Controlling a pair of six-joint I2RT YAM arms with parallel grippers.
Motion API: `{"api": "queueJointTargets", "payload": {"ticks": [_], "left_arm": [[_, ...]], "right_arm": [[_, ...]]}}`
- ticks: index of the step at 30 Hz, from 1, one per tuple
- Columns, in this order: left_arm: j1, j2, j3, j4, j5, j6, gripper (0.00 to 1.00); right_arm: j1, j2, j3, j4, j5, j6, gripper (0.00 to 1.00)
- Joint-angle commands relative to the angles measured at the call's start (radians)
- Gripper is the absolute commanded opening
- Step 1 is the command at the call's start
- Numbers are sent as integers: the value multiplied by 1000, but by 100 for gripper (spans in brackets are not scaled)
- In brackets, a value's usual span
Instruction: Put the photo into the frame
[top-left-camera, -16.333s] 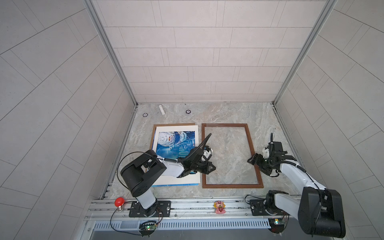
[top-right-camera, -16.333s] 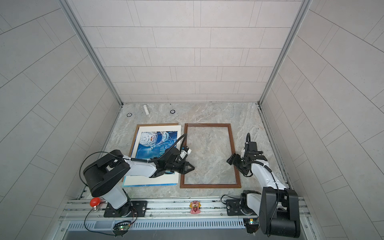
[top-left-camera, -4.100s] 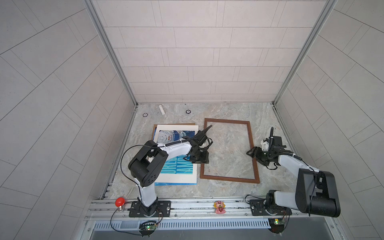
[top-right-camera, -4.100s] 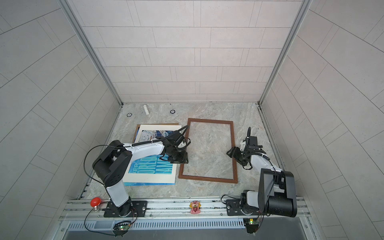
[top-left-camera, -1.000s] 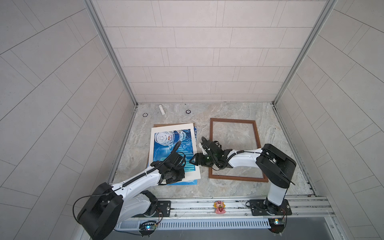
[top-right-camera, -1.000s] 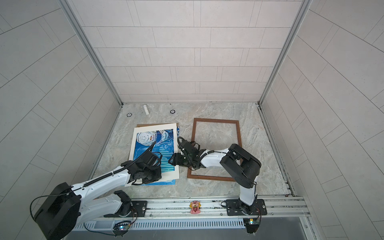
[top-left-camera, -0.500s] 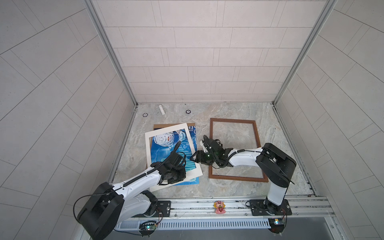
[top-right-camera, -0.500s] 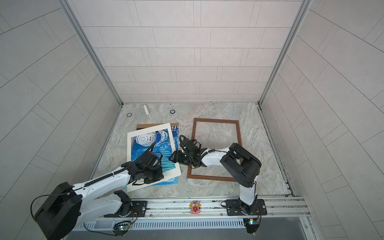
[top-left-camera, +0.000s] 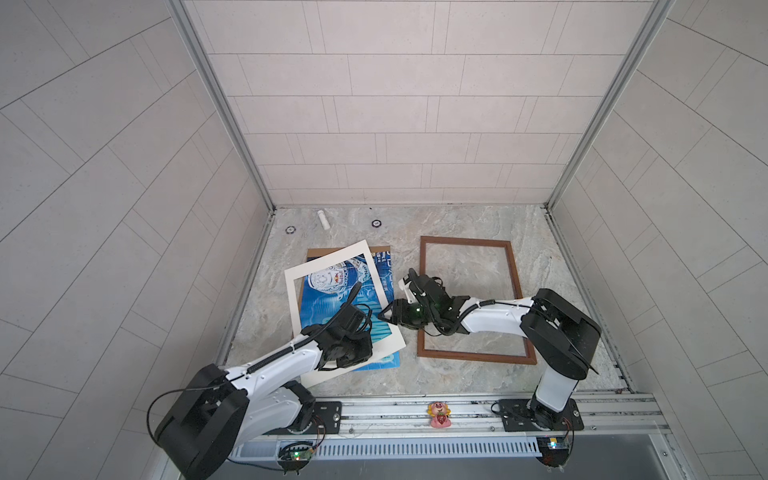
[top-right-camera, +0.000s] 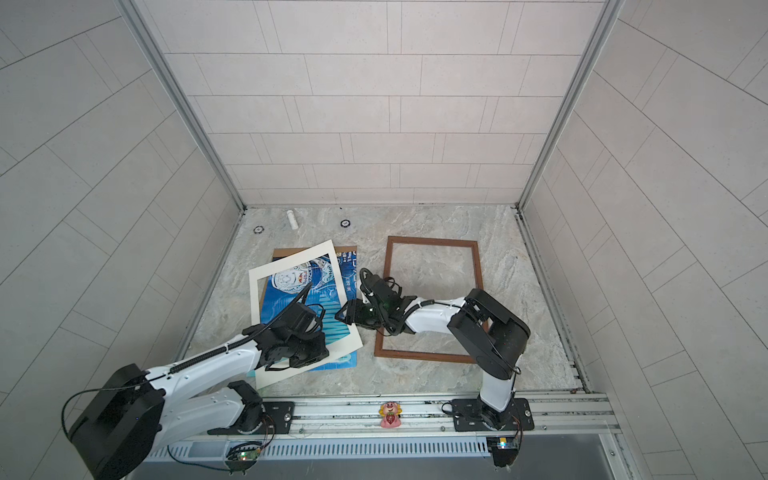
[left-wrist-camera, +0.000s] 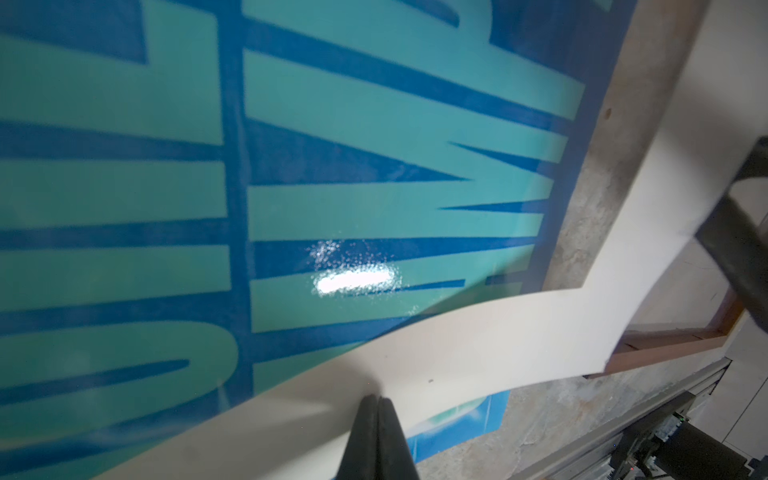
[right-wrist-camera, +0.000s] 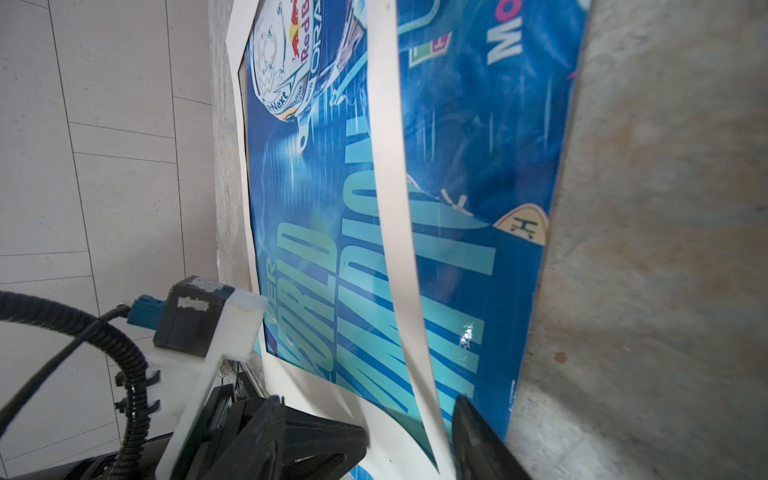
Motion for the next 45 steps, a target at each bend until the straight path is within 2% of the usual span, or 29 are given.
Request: {"api": "queueJointTargets", "payload": {"ticks": [1,5,14,19,23,26,28,34,40,42,45], "left_arm": [[-4,28,-52,-43,-23,-8,5],[-4,27,-53,-43,-22,-8,5],[-4,29,-57,-26,-8,-11,6],[-4,30,-56,-18,4,-16,6],[-2,1,-52,-38,-2,-15,6],[-1,-20,-31,-67,-11,-6,7],[1,-36,-5,-98,-17,7,10],[26,-111,152,-285,-55,63,29],[36,-185,374,-392,-142,132,49],[38,-150,452,-391,-141,159,54],[39,-32,569,-374,-79,225,55]], "right_arm": [[6,-15,-33,50,-43,53,59],[9,13,-34,111,-66,70,54],[26,127,-14,223,-137,91,52],[45,140,-15,228,-110,85,35],[45,108,-11,161,-78,38,22],[45,82,2,105,-63,4,6],[43,61,3,89,-49,-9,0],[36,-48,-2,43,0,-49,0],[-20,-262,-22,-160,69,-147,0],[-67,-323,-56,-190,48,-142,0],[-140,-422,-106,-252,22,-150,0]]}}
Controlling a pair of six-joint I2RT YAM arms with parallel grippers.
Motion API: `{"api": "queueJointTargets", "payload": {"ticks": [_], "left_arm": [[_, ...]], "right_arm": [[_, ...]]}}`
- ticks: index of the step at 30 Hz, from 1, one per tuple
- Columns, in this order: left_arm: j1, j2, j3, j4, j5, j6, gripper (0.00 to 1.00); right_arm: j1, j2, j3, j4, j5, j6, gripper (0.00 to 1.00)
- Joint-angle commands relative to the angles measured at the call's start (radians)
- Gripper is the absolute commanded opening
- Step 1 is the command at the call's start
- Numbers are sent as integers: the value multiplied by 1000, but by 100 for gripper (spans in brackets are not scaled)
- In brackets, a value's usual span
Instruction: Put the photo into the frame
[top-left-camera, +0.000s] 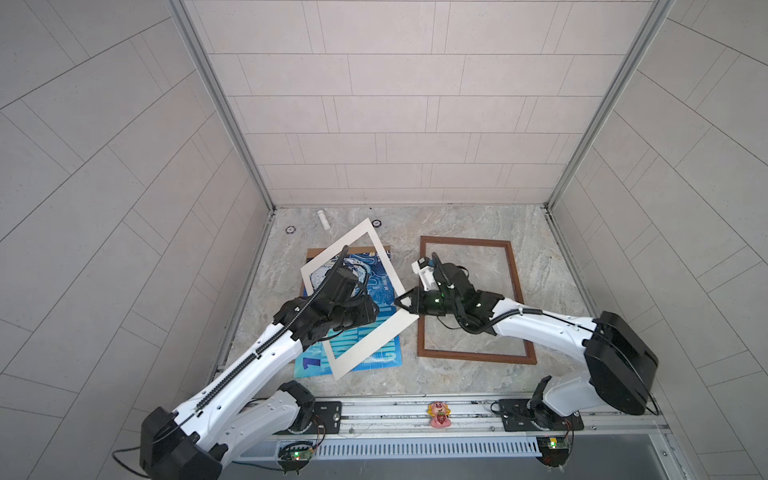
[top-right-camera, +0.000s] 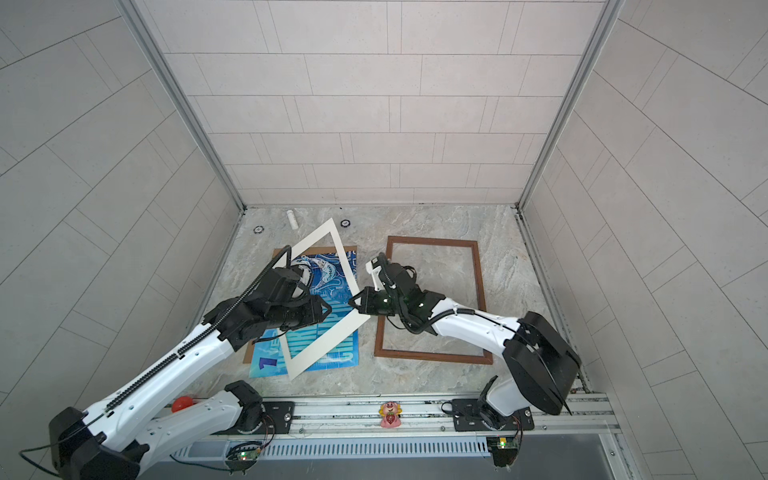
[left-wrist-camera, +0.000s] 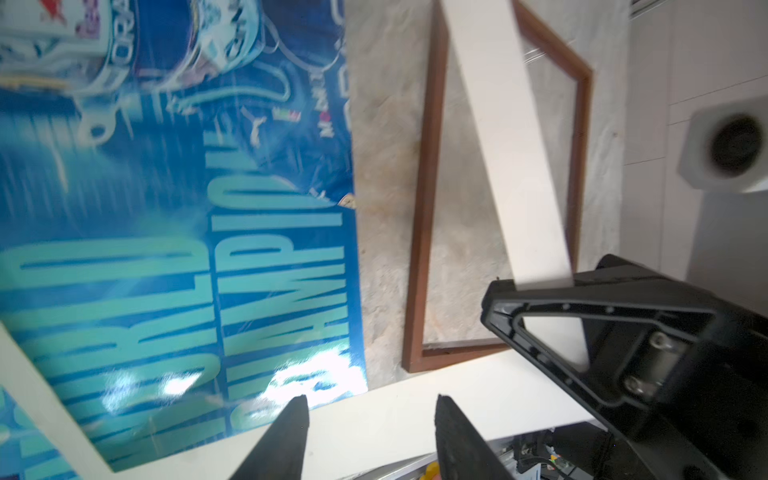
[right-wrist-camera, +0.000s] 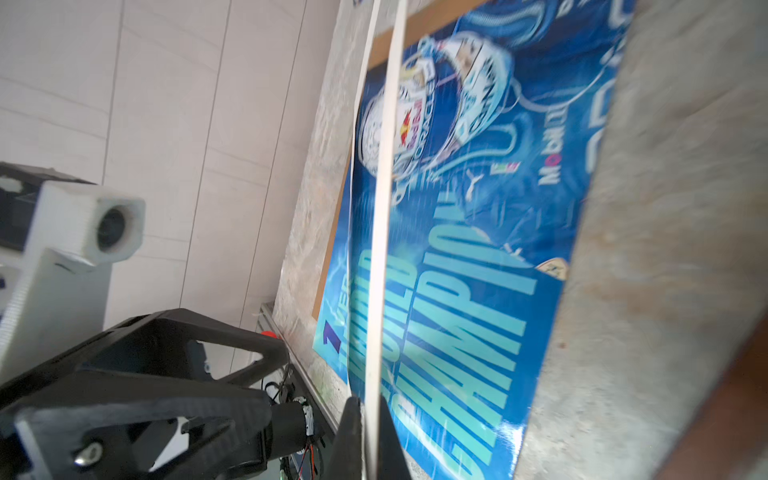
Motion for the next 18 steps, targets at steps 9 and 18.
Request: {"api": "queueJointTargets", "payload": {"ticks": [9,18], "left_arm": [[6,321,158,145,152,88,58],[3,411,88,219,198,81,54]], "right_arm": [[-244,-501,-145,-394,73,-95,0],[-354,-727,-278,-597,46,-127,0]]}}
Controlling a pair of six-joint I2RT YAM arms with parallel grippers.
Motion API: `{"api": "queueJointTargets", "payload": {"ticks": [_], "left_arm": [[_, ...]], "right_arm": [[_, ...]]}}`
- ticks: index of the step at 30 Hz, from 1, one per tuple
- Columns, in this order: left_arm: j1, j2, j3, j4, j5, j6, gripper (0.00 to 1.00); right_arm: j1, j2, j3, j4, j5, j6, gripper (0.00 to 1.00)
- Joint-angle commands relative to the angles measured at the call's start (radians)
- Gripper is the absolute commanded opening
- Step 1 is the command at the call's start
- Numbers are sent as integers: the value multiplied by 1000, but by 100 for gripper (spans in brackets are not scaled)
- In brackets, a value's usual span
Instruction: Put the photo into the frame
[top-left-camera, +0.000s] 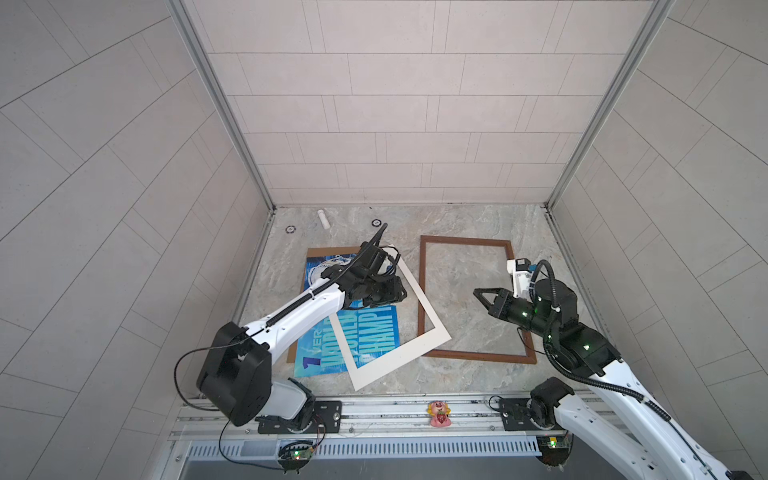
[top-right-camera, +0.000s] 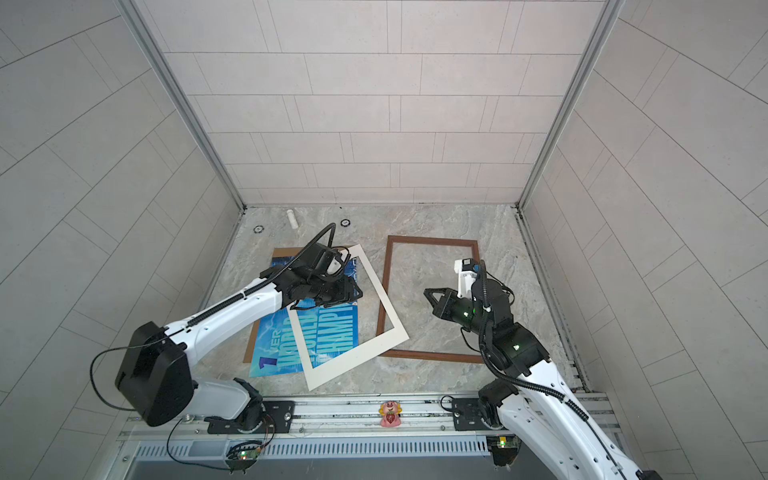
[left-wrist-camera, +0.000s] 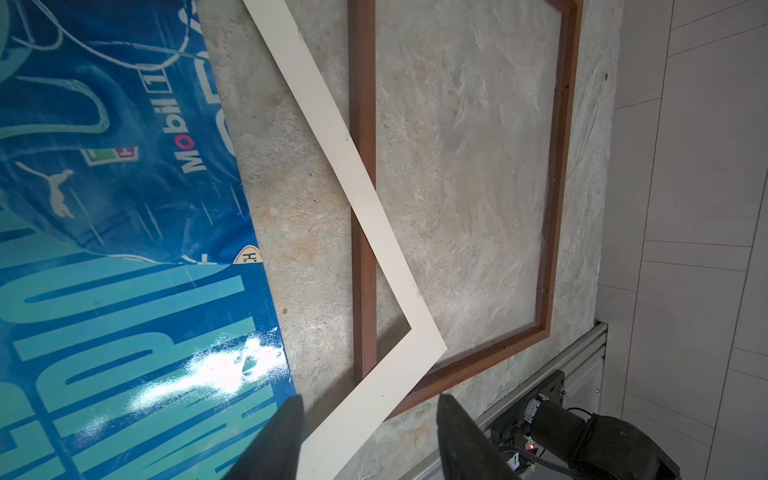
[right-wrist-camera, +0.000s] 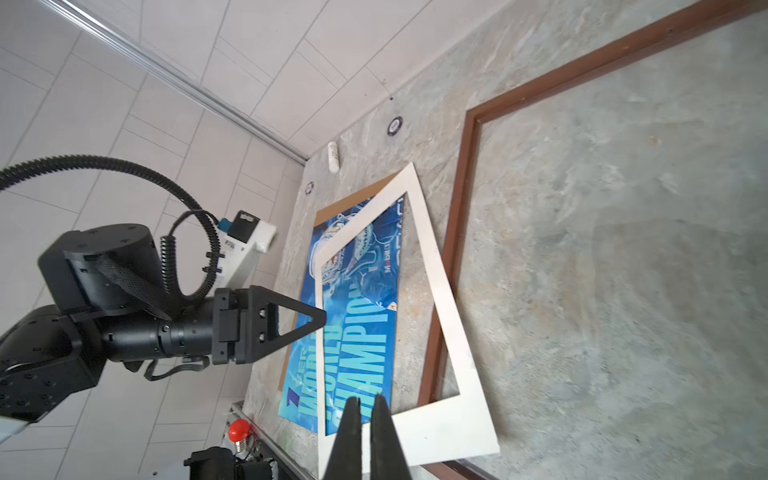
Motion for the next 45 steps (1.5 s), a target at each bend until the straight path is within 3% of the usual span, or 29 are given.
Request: {"api": "queueJointTargets", "payload": {"ticks": [1,3,6,8,12,18,23,28,38,45], "left_arm": [[3,-2,-52,22,14,13,52],[3,-15,-87,-2,-15,20,46],[3,-53,-157,-37,-70,12,40],[3,-94,-212,-52,-100,-11,39],[5,-205,-309,-88,-162,-39,43],[23,-308,-368,-141,-247,-90,60],[102,-346,-381,-217,-272,-52,66],[166,-339,-442,-182,-221,-52,67],[175,-249,-461,-152,-164,-26,65],[175,-215,-489,-110,-140,-29,65]], "right_arm": [[-13,54,-67,-91,-43,-30,0],[-13,128,-66,-56,-86,-57,4],[-13,231,-63,-3,-111,-83,38],[-13,286,-75,54,-128,-101,53],[-11,402,-70,159,-178,-142,62],[4,639,2,234,-269,-205,65],[41,843,154,183,-314,-310,66],[56,962,221,174,-304,-358,68],[70,1098,282,187,-306,-414,69],[74,1111,282,240,-403,-354,53]]}}
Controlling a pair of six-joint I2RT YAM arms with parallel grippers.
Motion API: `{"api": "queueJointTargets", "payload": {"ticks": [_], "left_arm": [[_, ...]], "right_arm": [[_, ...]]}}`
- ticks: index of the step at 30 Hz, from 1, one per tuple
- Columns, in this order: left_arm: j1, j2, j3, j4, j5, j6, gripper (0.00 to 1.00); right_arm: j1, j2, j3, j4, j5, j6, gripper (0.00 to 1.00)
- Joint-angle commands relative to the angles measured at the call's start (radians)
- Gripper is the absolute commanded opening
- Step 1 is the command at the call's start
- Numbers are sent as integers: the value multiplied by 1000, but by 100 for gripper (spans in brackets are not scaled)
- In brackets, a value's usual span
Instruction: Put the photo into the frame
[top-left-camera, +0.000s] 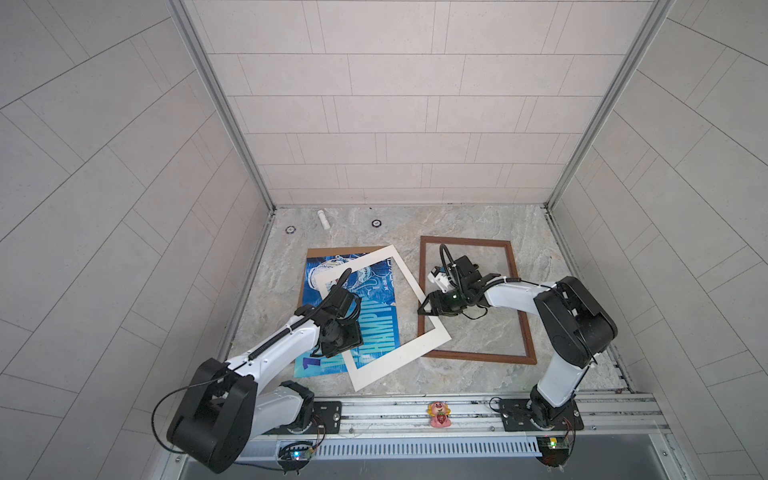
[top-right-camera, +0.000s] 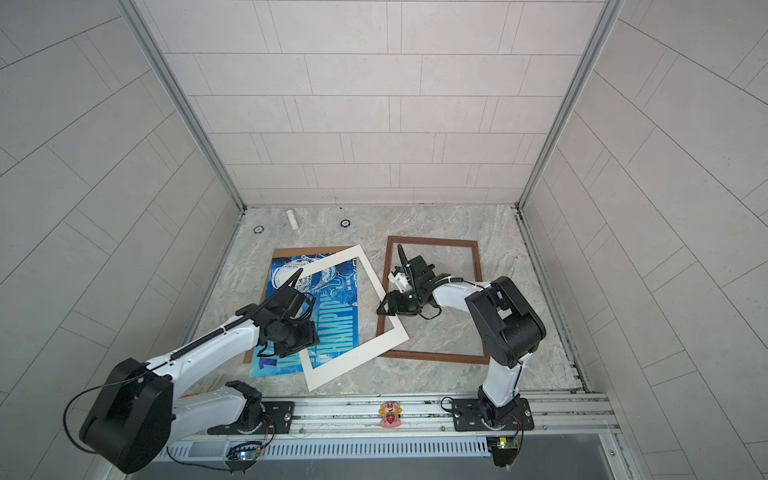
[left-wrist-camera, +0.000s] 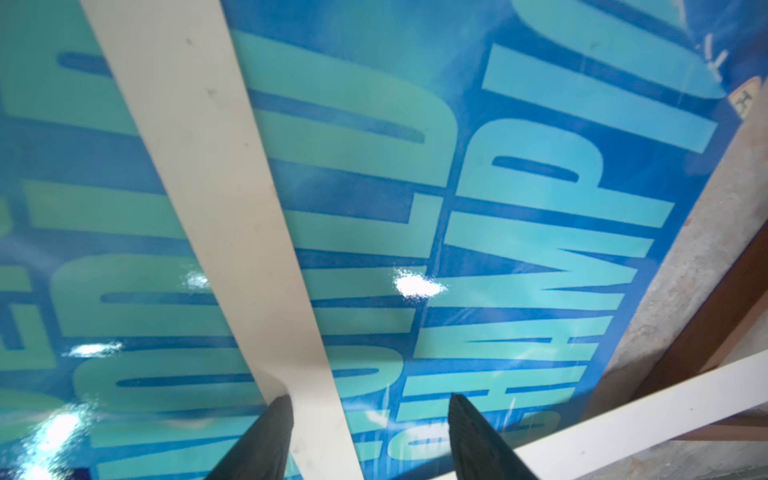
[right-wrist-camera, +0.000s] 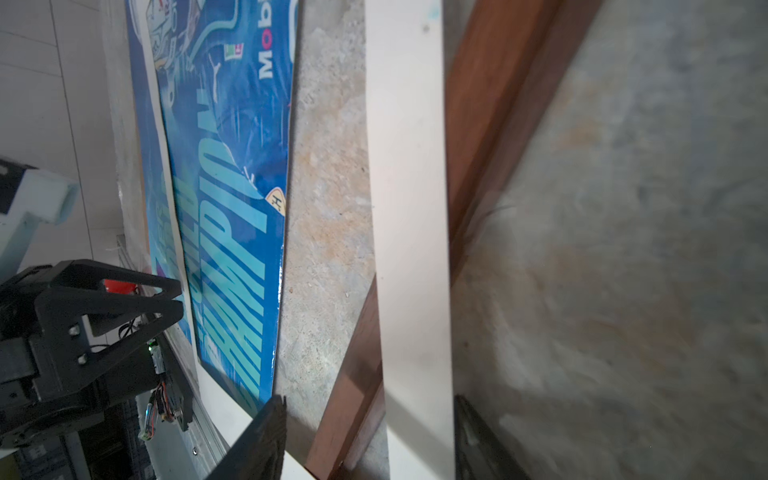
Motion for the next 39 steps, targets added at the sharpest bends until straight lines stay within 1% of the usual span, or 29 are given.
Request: {"api": "queueJointTargets", "payload": {"ticks": [1,7,10,15,18,22,24,27,32,34,37,39], "left_arm": [[5,15,-23,21,15,11,65],[5,44,-41,58,37,18,65],[5,64,-49,76,47,20,65],[5,75,-56,103,62,19,65],[5,71,-51,100,62,21,64],[6,31,-41,87,59,23,64],[9,4,-31,78,59,23,64],[17,-30,9,39,57,40,65],[24,-88,88,-48,38,75,71],[25,-101,91,-48,44,75,72],[25,-100,79,-5,106,76,72],[25,-79,72,38,194,90,72]], "right_arm": [[4,-11,-9,31,-60,34,52],[3,-97,-36,113,-117,131,44],[6,-117,-47,182,-164,205,36],[27,-124,-46,189,-171,213,32],[39,-102,-43,189,-162,211,15],[39,-127,-67,189,-136,209,0],[39,-167,-79,164,-99,191,0],[35,-256,-112,131,-9,168,0],[-14,-409,-221,121,134,198,0],[-42,-466,-270,111,176,210,0],[-89,-544,-331,85,204,217,0],[-120,-594,-360,72,204,221,0]]}}
